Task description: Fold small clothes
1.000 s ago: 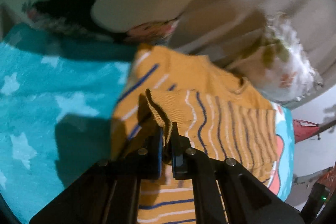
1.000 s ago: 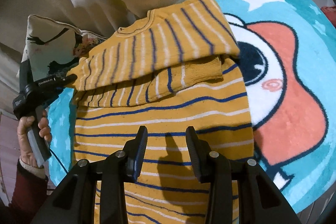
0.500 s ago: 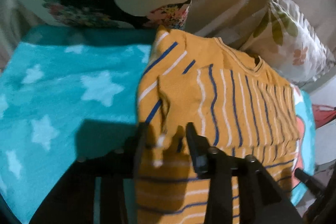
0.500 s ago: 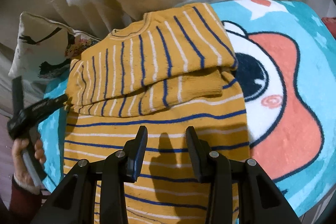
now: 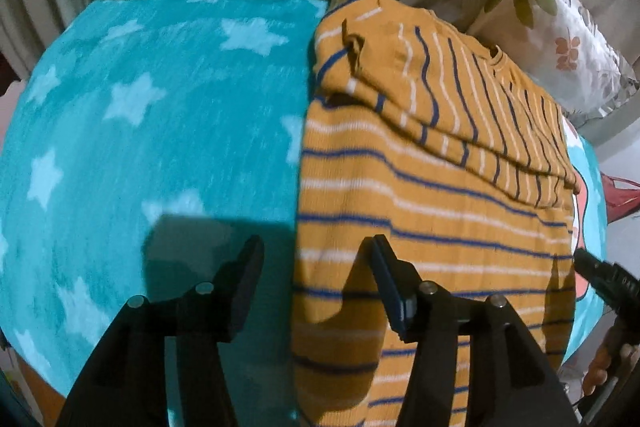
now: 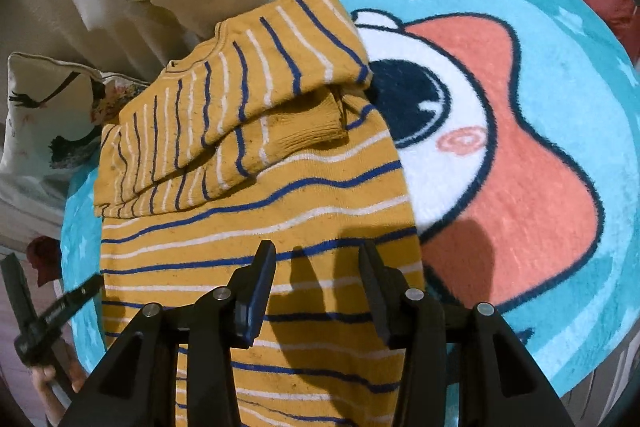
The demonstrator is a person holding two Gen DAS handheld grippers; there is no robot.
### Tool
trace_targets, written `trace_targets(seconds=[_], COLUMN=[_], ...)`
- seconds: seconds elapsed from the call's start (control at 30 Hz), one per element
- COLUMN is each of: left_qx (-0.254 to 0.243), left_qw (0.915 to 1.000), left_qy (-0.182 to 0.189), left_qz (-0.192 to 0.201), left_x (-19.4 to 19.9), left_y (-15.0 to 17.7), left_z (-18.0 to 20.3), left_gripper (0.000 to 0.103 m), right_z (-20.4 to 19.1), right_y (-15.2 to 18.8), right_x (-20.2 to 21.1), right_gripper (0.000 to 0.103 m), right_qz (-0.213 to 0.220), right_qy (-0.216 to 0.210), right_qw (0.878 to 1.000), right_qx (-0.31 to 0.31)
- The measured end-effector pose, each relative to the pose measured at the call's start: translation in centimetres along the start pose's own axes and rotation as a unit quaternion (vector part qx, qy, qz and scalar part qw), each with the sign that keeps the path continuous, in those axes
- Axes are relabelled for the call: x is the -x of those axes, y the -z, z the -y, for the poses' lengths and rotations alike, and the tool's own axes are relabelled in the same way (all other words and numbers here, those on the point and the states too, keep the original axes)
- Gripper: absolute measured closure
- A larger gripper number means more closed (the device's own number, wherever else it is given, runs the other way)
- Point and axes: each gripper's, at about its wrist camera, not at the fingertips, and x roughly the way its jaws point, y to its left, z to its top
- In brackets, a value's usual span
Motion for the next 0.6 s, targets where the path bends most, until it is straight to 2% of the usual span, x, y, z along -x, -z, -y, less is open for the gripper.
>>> trace_targets(seconds=[0.2,0.27,0.37,0.43,0.47,0.5,0.53,0.6], left_qx=[0.001,-0.002,0.001,0.001,0.001,0.001,0.002,0.004], left_qw=[0.9999,0.9998,0.9997,0.9997,0.9997,0.9997,0.9997,0.9996], left_qy=[0.002,0.007,0.018,0.018,0.018,0.018,0.019,0.022], left_qz=[-0.014,-0.017,-0.019,-0.016,-0.015,-0.014,-0.013,-0.015], left_x=[0.0,0.2,0.9,1.4,1.6,1.8,1.9,2.0], left_y=[2.2,2.7,3.4,3.7,3.8,4.0,4.1,4.3], left_z=[-0.7,-0.8,-1.1,-1.2,-1.2,-1.3,-1.4,-1.8], left_gripper=[0.049,0.044,0.044,0.044,0.044,0.044,0.044,0.044], right_z=[-1.1,-1.4,-1.2,-1.0,-0.9,-0.9,-1.0,-1.1], right_y=[-1.4,-2.7,-5.0,-5.9,-6.4,-6.5,-6.7,-6.9], right_x=[-0.2,-1.2,-3.1,-4.2,-5.0,-5.2,-5.3,-5.0], right_gripper=[0.056,0.056,0.056,0.056,0.059,0.075,0.083,0.084], right_qz=[0.024,0.024,0.027,0.019,0.008,0.006,0.005,0.011], right_qy=[0.016,0.023,0.059,0.063,0.055,0.048,0.047,0.073], right_qw=[0.999,0.999,0.998,0.998,0.998,0.999,0.999,0.997], right_qx=[0.013,0.013,-0.001,-0.008,-0.014,-0.014,-0.009,0.002])
